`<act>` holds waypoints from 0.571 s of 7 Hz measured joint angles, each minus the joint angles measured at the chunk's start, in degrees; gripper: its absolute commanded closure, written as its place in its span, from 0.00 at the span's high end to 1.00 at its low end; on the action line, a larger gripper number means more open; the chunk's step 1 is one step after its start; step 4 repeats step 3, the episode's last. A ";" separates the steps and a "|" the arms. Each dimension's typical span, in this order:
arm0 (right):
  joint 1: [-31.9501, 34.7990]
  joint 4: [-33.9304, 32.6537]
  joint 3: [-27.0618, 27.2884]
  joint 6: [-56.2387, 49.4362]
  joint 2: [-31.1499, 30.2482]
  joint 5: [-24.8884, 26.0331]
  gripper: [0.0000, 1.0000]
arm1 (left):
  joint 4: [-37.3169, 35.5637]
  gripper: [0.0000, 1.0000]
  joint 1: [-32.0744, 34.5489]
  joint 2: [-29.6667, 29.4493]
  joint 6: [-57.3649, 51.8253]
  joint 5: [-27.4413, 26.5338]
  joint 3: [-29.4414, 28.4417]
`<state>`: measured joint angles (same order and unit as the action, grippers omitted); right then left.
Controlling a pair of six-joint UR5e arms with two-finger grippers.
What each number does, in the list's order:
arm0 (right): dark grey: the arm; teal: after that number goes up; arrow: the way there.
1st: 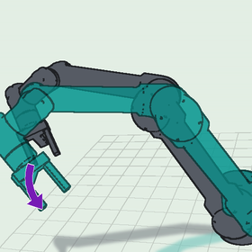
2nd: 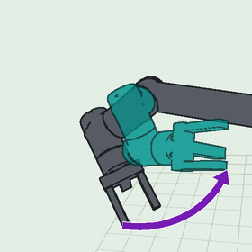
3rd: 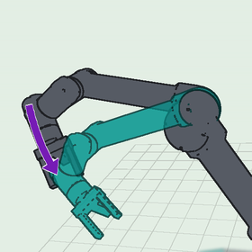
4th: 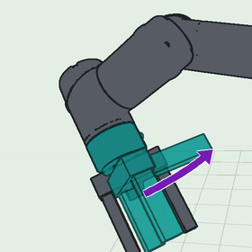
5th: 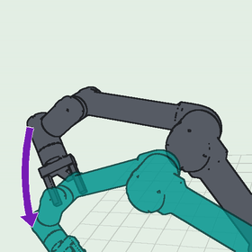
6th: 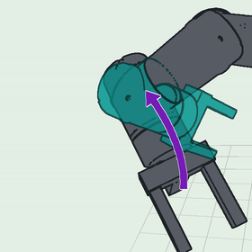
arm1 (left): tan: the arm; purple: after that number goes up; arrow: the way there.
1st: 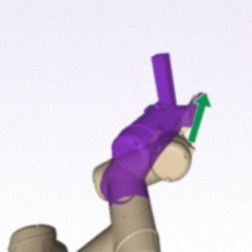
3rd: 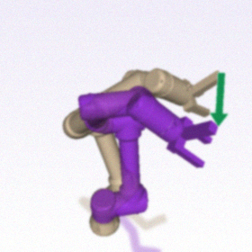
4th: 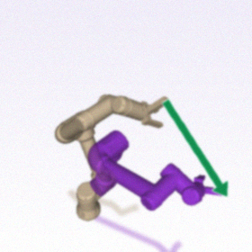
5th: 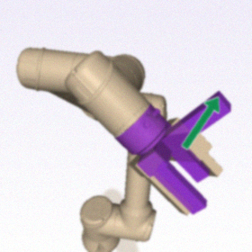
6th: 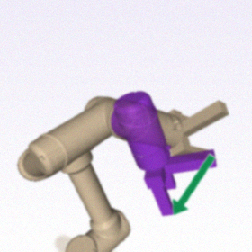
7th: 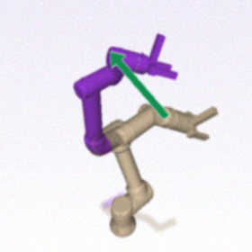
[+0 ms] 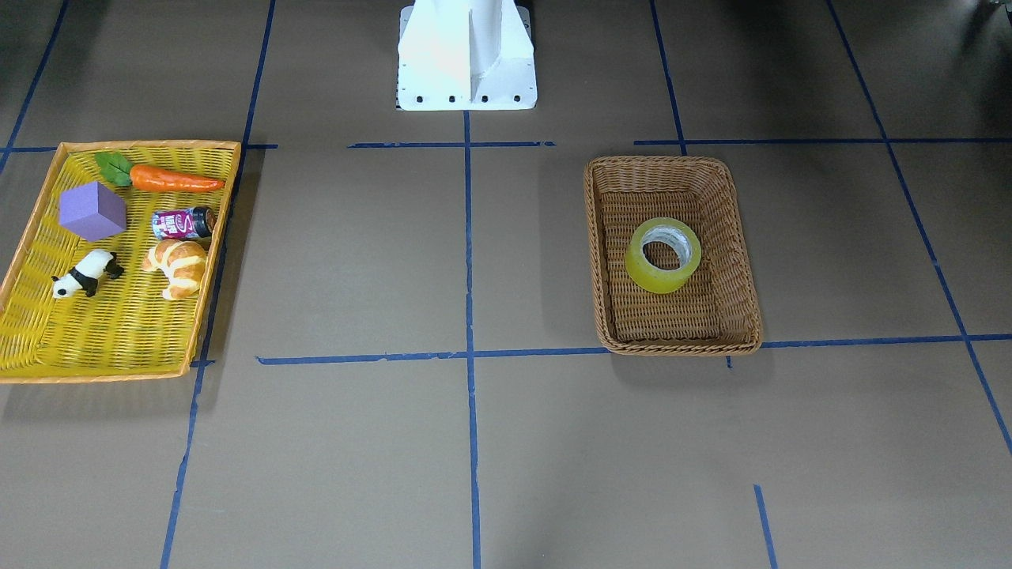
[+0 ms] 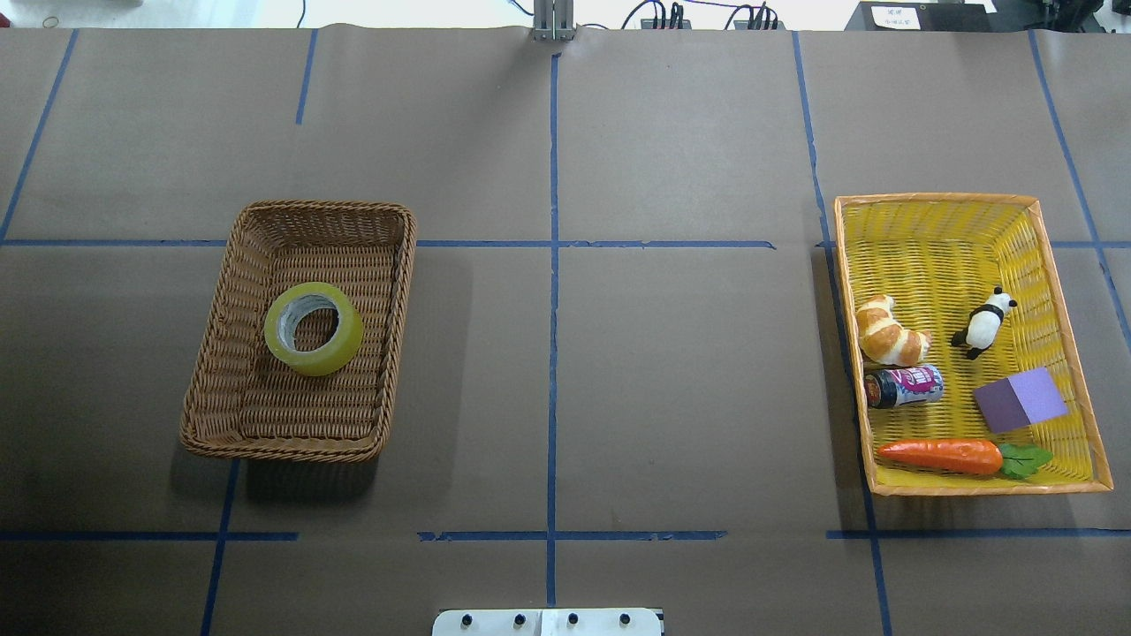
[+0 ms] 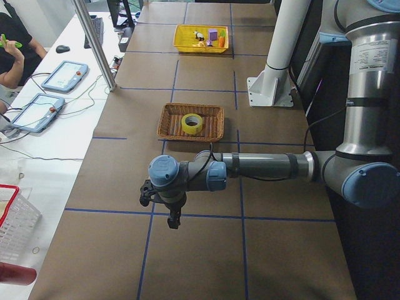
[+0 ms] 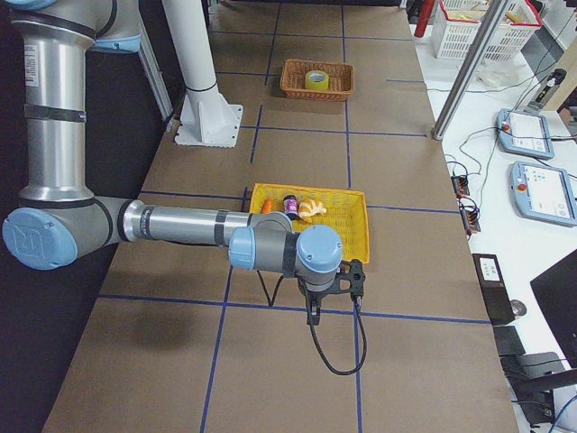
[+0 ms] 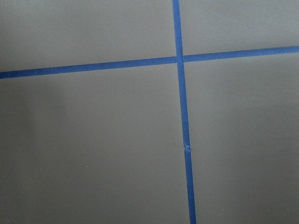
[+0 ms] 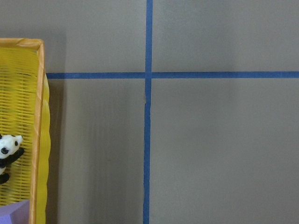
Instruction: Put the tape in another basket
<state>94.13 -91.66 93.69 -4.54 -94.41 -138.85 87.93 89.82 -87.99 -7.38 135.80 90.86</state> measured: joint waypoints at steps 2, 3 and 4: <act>0.00 0.07 0.00 -0.05 -0.06 0.14 1.00 | 0.22 1.00 0.00 -0.09 0.00 -0.01 -0.37; 0.00 0.15 0.00 -0.09 -0.13 0.15 1.00 | 0.27 1.00 0.00 -0.13 0.00 -0.01 -0.39; 0.00 0.15 0.00 -0.09 -0.13 0.15 1.00 | 0.27 1.00 0.00 -0.13 0.00 -0.01 -0.39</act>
